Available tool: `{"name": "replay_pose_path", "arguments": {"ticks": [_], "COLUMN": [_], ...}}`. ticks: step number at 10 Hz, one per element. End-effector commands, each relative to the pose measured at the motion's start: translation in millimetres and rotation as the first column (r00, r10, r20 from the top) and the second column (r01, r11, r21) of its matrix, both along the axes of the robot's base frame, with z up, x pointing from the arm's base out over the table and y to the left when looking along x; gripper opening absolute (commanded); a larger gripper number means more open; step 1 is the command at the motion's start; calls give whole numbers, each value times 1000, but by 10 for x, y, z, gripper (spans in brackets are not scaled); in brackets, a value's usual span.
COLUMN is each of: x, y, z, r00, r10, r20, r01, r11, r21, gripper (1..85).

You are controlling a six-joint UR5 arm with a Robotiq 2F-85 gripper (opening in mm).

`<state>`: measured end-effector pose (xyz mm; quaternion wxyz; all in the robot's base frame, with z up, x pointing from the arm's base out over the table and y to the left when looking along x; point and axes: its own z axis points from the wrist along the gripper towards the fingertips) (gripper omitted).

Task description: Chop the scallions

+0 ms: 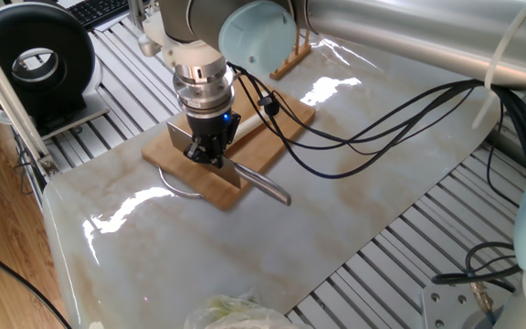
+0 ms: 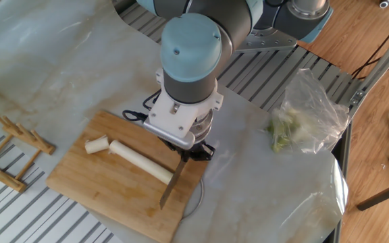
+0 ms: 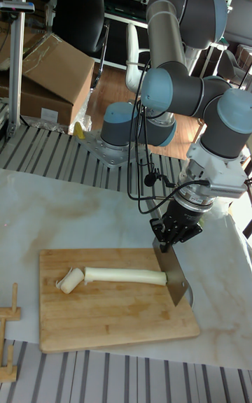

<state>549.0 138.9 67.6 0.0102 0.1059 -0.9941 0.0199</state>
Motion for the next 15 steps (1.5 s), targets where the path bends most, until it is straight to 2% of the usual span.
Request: {"name": "replay_pose_path", "arguments": {"ticks": [1, 6, 11, 13, 15], "x": [8, 7, -4, -10, -13], "y": [-13, -82, -59, -25, 8], "z": [46, 67, 76, 88, 165], "r00": [1000, 1000, 1000, 1000, 1000], "r10": [1, 2, -5, -13, -19], "r20": [-5, -8, -9, -9, -21], "r01": [-1, -2, 5, 13, 20], "r11": [1000, 1000, 1000, 1000, 999], "r21": [1, -13, -5, 7, 25], "gripper": [13, 13, 13, 13, 13]}}
